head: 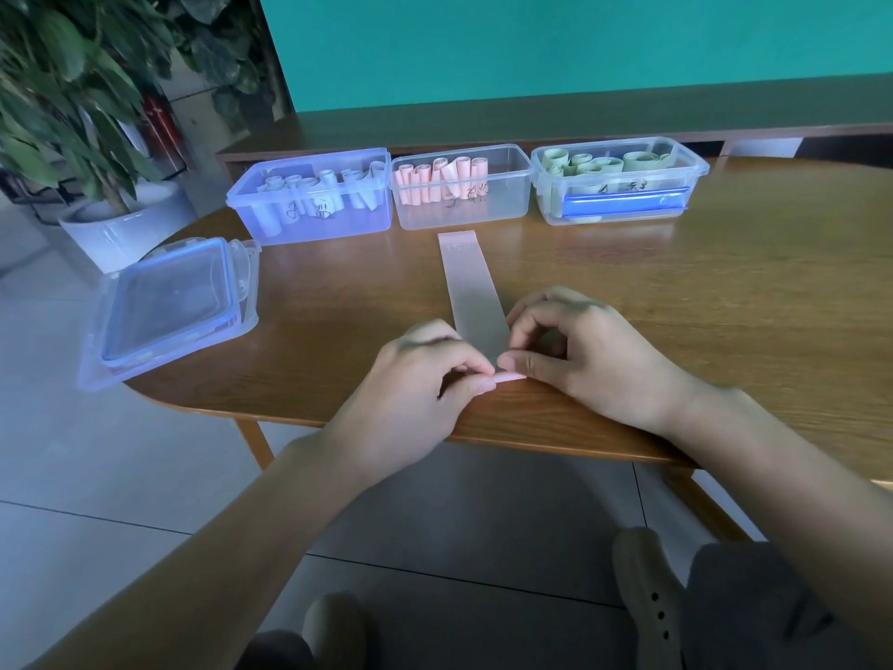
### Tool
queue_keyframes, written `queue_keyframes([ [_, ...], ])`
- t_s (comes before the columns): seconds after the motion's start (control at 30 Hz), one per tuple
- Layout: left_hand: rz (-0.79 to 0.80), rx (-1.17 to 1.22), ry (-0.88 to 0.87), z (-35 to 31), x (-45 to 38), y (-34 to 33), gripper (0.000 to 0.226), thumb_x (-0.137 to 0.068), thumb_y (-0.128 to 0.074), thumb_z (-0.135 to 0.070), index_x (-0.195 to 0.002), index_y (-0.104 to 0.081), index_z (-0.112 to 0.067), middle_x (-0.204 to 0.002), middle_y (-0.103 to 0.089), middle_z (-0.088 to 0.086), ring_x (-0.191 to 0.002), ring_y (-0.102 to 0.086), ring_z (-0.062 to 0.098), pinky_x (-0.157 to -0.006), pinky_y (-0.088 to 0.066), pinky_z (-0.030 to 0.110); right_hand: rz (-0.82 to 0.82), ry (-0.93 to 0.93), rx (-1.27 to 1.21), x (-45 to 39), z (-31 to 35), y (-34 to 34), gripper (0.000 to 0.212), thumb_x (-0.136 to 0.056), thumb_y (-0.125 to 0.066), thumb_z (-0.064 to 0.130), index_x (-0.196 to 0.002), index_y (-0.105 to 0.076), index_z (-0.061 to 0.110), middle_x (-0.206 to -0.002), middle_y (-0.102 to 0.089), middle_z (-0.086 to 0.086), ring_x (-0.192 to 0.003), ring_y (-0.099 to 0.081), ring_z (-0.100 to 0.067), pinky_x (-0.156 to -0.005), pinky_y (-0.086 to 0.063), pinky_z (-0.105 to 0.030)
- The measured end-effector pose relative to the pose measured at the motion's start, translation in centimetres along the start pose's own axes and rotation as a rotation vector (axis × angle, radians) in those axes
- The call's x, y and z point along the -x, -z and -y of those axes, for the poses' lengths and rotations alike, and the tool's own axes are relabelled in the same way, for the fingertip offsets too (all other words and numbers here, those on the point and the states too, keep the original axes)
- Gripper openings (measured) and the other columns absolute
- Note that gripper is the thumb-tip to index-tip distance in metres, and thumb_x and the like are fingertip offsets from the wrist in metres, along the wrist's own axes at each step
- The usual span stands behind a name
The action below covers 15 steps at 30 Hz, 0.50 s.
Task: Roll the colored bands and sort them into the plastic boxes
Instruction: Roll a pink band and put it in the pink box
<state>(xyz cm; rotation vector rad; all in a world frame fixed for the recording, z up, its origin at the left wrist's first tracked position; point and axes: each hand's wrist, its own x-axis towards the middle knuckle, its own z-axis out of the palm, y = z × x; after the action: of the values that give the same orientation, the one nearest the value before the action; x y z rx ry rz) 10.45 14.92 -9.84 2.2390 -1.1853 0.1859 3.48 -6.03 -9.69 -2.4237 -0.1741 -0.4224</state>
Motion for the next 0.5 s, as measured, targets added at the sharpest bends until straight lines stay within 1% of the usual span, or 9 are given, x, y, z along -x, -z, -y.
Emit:
queue_keyframes([
  [0.07, -0.004, -0.017, 0.006, -0.01, -0.13, -0.02, 0.021, -0.095, -0.06, -0.04, -0.097, -0.077, -0.027, -0.097, -0.059, -0.015, -0.092, -0.055, 0.001, -0.078, -0.036, 0.004, 0.032, 0.047, 0.012, 0.17, -0.05, 0.12, 0.012, -0.088, -0.075, 0.03, -0.087, -0.072, 0.019, -0.11, -0.062, 0.007, -0.101, -0.057, 0.003, -0.083, -0.036, -0.003],
  [0.13, -0.013, -0.028, 0.011, 0.09, -0.13, -0.12, 0.018, -0.097, -0.062, -0.034, -0.098, -0.077, -0.026, -0.098, -0.059, -0.015, -0.091, -0.055, 0.002, -0.079, -0.037, 0.006, 0.075, 0.076, 0.022, 0.36, -0.16, 0.37, 0.014, -0.088, -0.075, 0.033, -0.09, -0.073, 0.019, -0.112, -0.063, 0.008, -0.103, -0.056, 0.007, -0.084, -0.035, -0.003],
  [0.23, -0.051, -0.034, 0.002, 0.19, -0.08, -0.31, 0.014, -0.096, -0.065, -0.028, -0.1, -0.078, -0.024, -0.098, -0.062, -0.013, -0.091, -0.056, 0.002, -0.081, -0.038, 0.007, 0.112, 0.089, 0.039, 0.41, -0.29, 0.59, 0.014, -0.086, -0.076, 0.033, -0.093, -0.074, 0.021, -0.113, -0.063, 0.008, -0.108, -0.056, 0.004, -0.089, -0.035, -0.003],
  [0.33, -0.066, -0.038, 0.016, 0.0, -0.01, -0.33, 0.017, -0.095, -0.067, -0.031, -0.107, -0.075, -0.023, -0.098, -0.064, -0.011, -0.089, -0.057, 0.001, -0.079, -0.043, 0.01, 0.086, 0.102, 0.067, 0.28, -0.57, 0.39, 0.016, -0.088, -0.073, 0.034, -0.094, -0.074, 0.02, -0.111, -0.065, 0.008, -0.106, -0.058, 0.002, -0.09, -0.036, -0.004],
  [0.37, -0.061, -0.023, 0.044, -0.1, 0.05, -0.24, 0.018, -0.094, -0.068, -0.034, -0.109, -0.073, -0.024, -0.097, -0.064, -0.014, -0.087, -0.057, 0.001, -0.077, -0.042, 0.008, 0.07, 0.105, 0.075, 0.25, -0.67, 0.29, 0.016, -0.089, -0.073, 0.033, -0.095, -0.074, 0.019, -0.11, -0.065, 0.008, -0.105, -0.058, 0.001, -0.09, -0.037, -0.005],
  [0.43, -0.056, 0.011, 0.082, -0.2, 0.11, -0.05, 0.016, -0.092, -0.07, -0.036, -0.105, -0.071, -0.027, -0.093, -0.061, -0.019, -0.091, -0.056, -0.003, -0.073, -0.041, 0.003, 0.042, 0.105, 0.084, 0.19, -0.83, 0.11, 0.016, -0.091, -0.073, 0.031, -0.095, -0.075, 0.016, -0.108, -0.067, 0.007, -0.102, -0.06, 0.001, -0.09, -0.038, -0.005],
  [0.5, -0.059, 0.015, 0.076, -0.21, 0.09, 0.0, 0.009, -0.091, -0.071, -0.033, -0.097, -0.072, -0.026, -0.089, -0.061, -0.019, -0.092, -0.055, -0.003, -0.072, -0.04, 0.004, 0.021, 0.112, 0.092, 0.16, -0.91, 0.0, 0.015, -0.092, -0.072, 0.029, -0.095, -0.075, 0.015, -0.107, -0.067, 0.006, -0.1, -0.061, 0.0, -0.09, -0.039, -0.006],
])
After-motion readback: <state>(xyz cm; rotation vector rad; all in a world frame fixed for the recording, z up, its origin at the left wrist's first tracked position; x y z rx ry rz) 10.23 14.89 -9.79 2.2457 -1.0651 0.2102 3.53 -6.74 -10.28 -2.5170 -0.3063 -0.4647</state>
